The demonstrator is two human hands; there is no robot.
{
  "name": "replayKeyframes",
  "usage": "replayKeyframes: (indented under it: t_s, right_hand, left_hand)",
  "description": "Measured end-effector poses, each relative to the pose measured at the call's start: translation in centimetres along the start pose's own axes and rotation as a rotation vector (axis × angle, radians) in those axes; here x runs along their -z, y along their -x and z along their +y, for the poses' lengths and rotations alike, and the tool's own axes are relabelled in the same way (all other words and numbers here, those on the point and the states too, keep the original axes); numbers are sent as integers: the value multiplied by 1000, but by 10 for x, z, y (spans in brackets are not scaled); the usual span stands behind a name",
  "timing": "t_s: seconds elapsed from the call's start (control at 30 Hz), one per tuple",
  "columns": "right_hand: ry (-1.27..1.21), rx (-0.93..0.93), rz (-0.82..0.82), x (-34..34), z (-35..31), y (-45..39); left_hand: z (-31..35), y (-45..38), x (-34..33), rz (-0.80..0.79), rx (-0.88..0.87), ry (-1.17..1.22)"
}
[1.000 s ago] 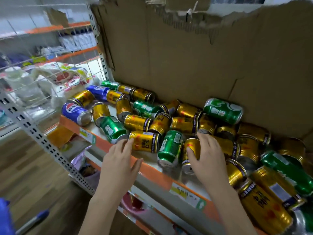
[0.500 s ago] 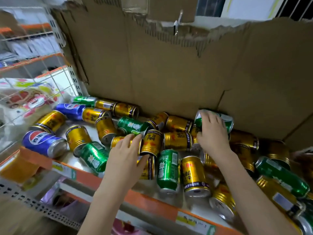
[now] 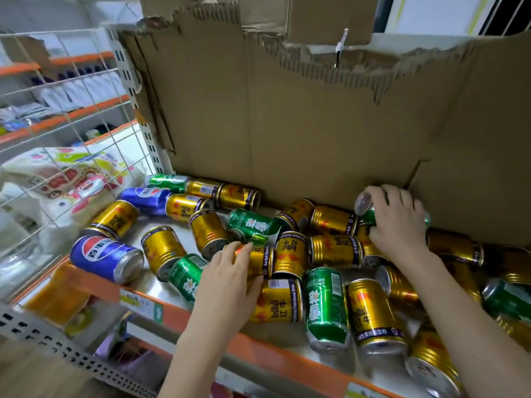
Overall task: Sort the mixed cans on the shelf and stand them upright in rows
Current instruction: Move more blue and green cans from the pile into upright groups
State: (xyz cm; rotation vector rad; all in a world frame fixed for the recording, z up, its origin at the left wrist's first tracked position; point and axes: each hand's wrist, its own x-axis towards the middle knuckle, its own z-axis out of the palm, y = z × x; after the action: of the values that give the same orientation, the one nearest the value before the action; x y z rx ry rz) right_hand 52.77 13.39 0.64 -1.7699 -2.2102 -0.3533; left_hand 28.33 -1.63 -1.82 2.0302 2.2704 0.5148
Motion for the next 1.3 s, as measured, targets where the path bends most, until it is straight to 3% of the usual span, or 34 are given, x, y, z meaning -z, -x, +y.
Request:
replayKeyframes:
  t_s: [0.13,0.23,0.33,0.43,0.67,0.8,0.97,1.13,1.3]
  right_hand:
    - [-268,69,126,15,-18,15]
    - [-362,86,169,25,-31,31]
    - [-401,74,230,30,-39,50]
    - [-436,40,262,33,-44,70]
    - [-441,-30,293,35,-49,92]
    - [-422,-88,302,35,-52,98]
    - [-447,-157,299,34,-58,101]
    - [-472,-210,256,35,-69,104]
    - [-513,-257,242,48,-69,110]
  left_hand:
    - [6,-38,9,-47,-90,-90]
    - [7,-81,17,-211,-146,-246]
    - [7,-120,19,-402,-250,-364]
    - [10,-146,18,-615,-240,-352]
    - [7,-178,0,-849,-220,-478]
    - [-1,-185,-7,-787,-305,-492]
    - [-14,-178,4,-657,-370,-331]
    - [-17,-161,36,-413,-315,-217]
    - [0,-110,53,-95,-253,191]
